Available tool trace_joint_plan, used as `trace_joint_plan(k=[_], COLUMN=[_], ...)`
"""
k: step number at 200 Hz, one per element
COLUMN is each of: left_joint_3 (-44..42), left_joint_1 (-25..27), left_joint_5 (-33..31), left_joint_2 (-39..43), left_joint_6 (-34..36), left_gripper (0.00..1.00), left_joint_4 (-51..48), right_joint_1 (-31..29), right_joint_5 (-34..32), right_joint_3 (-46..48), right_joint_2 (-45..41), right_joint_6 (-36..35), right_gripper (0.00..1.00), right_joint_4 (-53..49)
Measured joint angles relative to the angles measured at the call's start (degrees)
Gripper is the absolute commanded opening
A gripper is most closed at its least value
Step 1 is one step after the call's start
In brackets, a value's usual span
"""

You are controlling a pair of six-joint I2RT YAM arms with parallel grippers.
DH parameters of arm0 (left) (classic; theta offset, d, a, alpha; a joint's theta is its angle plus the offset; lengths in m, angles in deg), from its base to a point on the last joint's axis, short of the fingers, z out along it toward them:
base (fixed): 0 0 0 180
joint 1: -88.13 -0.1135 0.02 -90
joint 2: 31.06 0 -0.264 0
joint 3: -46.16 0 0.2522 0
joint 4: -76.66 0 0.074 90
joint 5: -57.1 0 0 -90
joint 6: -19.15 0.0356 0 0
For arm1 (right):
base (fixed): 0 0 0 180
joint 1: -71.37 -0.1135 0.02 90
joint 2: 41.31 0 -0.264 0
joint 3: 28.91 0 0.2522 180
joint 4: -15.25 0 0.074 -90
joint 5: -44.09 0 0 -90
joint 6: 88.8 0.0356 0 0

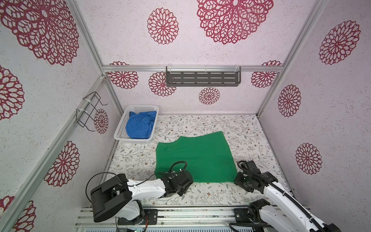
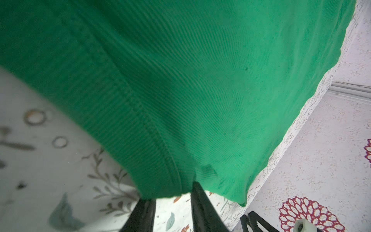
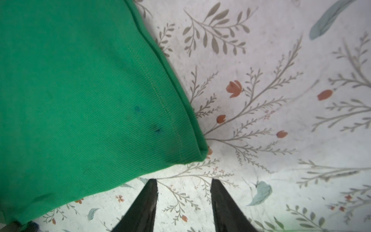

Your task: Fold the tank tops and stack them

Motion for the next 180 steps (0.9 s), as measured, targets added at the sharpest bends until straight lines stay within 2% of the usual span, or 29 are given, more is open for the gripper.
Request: trace_joint_plan(k=[16, 51, 90, 180], left_joint_3=[-0.1, -0.5, -1.2, -3.2], left_joint_1=[0.0, 0.1, 0.7, 0.9], left_joint_5=[-0.5, -0.6, -1.0, -2.7], left_joint_2=[0.7, 2.3, 3.4, 3.4], left_joint_6=[-0.4, -0.8, -1.7, -3.1], left_gripper=[0.46, 0.47, 0.32, 0.06], left_joint_4=[-0.5, -2.1, -4.2, -2.0], right_joint_1=[0.0, 0.0, 0.0, 0.0], right_joint_5=[0.0, -0.4, -0.9, -1.3], right_joint_3=[0.9, 1.9, 1.9, 2.4], right_joint_2=[0.0, 0.0, -0.2, 0.4], right_joint_6=[0.5, 1.6, 2.0, 2.2], right_gripper=[0.47, 0.47, 0.46, 0.43], right_joint_4=[0.5, 1.3, 2.0, 3.3])
